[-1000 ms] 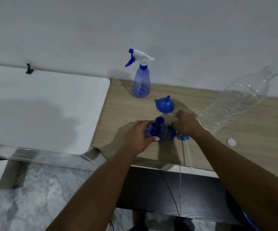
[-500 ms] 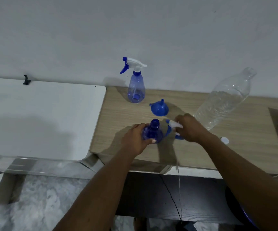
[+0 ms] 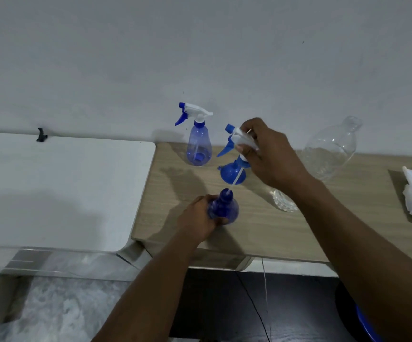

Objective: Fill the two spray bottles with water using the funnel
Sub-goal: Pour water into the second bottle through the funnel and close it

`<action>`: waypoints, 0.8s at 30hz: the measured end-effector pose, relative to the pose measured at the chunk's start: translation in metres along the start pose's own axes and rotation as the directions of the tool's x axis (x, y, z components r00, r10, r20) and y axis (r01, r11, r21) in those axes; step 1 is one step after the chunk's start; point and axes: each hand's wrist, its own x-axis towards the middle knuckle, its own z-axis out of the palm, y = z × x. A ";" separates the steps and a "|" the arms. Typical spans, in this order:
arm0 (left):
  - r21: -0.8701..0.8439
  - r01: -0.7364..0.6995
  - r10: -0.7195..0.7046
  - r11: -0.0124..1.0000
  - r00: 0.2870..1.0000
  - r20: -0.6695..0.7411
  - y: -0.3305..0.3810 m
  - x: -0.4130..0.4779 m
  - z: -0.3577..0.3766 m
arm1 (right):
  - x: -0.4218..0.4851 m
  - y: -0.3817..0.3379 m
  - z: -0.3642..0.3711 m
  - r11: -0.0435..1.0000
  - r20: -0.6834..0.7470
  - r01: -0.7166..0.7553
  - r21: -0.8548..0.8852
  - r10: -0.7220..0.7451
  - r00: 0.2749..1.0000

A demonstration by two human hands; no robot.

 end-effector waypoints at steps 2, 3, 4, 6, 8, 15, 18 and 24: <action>0.011 -0.003 0.003 1.000 1.000 -0.012 0.000 0.001 0.000 | -0.005 0.004 0.016 1.000 0.048 0.004 -0.005 -0.004 0.999; 0.018 0.001 0.000 1.000 1.000 -0.016 0.000 0.001 0.001 | -0.008 0.007 0.025 1.000 0.079 0.001 -0.014 0.000 0.997; 0.021 0.006 -0.005 1.000 1.000 -0.017 -0.001 0.002 0.001 | -0.012 0.011 0.035 1.000 0.116 0.000 -0.025 0.003 0.993; 0.008 0.018 -0.018 1.000 1.000 -0.017 -0.002 0.002 0.003 | -0.021 0.019 0.056 0.999 0.197 0.015 -0.047 -0.006 0.980; -0.020 0.023 -0.024 1.000 1.000 -0.016 -0.003 0.002 0.005 | -0.030 0.025 0.071 0.998 0.258 0.040 -0.054 -0.025 0.966; 0.013 0.003 -0.003 1.000 1.000 -0.005 -0.002 0.004 0.005 | -0.035 0.033 0.084 0.986 0.356 0.101 -0.135 -0.047 0.933; 0.019 -0.011 0.012 1.000 1.000 -0.026 -0.004 0.004 0.007 | -0.036 0.037 0.083 0.977 0.373 0.136 -0.164 -0.066 0.926; -0.007 -0.016 0.015 1.000 0.999 -0.030 -0.004 0.005 0.008 | -0.038 0.036 0.093 0.939 0.247 0.138 -0.314 -0.060 0.967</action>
